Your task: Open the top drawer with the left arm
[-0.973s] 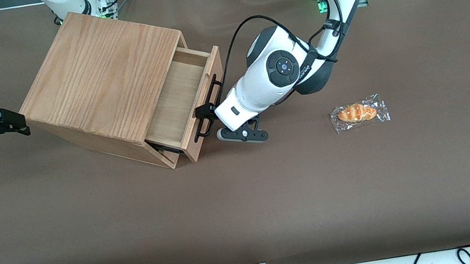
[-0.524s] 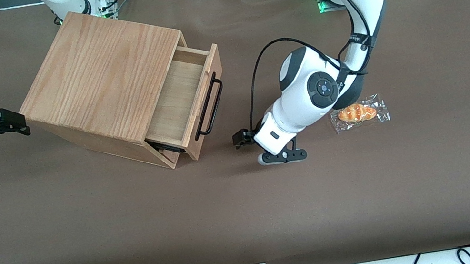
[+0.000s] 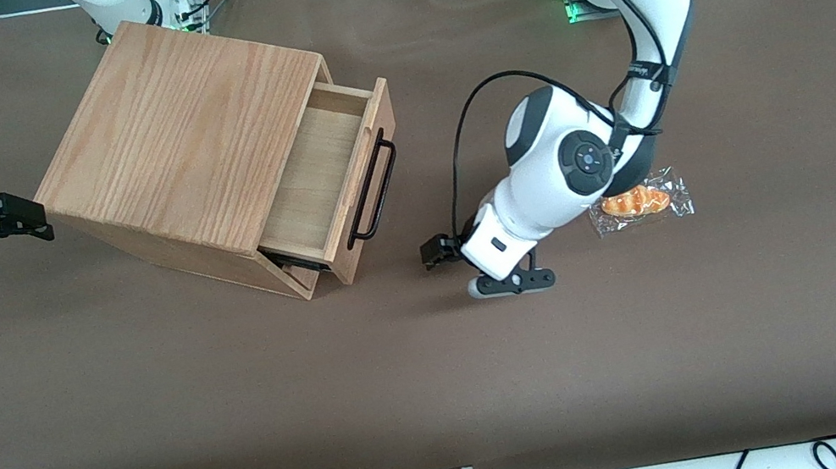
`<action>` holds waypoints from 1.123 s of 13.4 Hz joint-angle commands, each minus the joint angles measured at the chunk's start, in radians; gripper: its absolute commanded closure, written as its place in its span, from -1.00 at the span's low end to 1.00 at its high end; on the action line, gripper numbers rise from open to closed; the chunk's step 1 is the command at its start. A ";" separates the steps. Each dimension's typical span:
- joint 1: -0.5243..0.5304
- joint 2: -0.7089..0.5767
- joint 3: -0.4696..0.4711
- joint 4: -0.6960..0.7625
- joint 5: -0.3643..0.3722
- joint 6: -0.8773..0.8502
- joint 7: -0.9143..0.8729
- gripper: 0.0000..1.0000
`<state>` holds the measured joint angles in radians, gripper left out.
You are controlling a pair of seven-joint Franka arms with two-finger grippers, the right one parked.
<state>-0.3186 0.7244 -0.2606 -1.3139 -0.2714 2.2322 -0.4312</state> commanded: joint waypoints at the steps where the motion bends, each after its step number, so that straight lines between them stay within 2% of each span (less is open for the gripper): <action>1: 0.055 -0.023 -0.015 0.012 0.031 -0.068 0.002 -1.00; 8: 0.139 -0.078 -0.016 0.010 0.034 -0.227 0.083 -1.00; 15: 0.329 -0.175 -0.005 0.009 0.038 -0.515 0.330 -1.00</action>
<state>-0.0354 0.5925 -0.2575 -1.2975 -0.2676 1.7754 -0.1574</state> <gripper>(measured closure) 0.000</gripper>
